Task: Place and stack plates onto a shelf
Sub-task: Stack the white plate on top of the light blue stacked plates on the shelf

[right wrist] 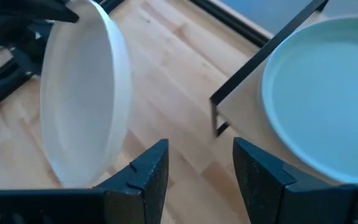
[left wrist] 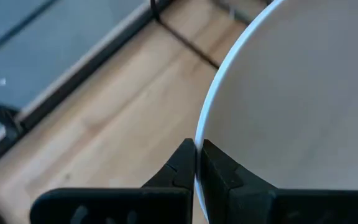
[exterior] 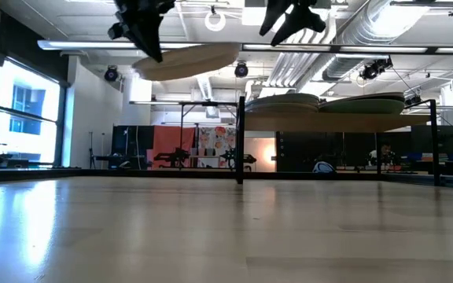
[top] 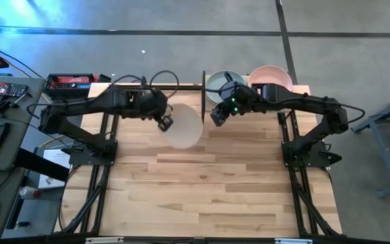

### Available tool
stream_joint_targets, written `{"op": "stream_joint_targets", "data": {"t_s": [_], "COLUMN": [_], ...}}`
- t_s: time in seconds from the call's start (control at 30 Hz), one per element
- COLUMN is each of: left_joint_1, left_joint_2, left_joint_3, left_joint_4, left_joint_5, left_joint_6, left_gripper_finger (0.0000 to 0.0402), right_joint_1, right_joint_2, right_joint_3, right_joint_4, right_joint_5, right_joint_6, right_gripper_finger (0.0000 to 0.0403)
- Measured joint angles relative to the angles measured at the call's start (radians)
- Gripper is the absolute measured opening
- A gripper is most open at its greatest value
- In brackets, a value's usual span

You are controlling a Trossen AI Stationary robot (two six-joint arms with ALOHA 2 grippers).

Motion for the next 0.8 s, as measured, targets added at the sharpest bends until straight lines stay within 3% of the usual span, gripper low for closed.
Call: {"op": "stream_joint_targets", "data": {"t_s": [0.27, 0.6, 0.8], "left_joint_1": [0.093, 0.169, 0.187], "left_joint_2": [0.0, 0.02, 0.057], "left_joint_3": [0.021, 0.02, 0.02], "left_joint_4": [0.184, 0.189, 0.238], "left_joint_5": [-0.004, -0.013, -0.016], "left_joint_6": [0.074, 0.089, 0.088], "left_gripper_finger": [0.0001, 0.0001, 0.0001], "right_joint_1": [-0.08, -0.149, -0.168], "right_joint_2": [0.0, 0.0, 0.001], "right_joint_3": [0.0, 0.0, 0.0], "right_joint_4": [0.069, 0.105, 0.172], "right_joint_5": [-0.038, -0.047, -0.131], "right_joint_6": [-0.083, -0.139, -0.197], "right_gripper_finger": [0.0155, 0.0155, 0.0155]}}
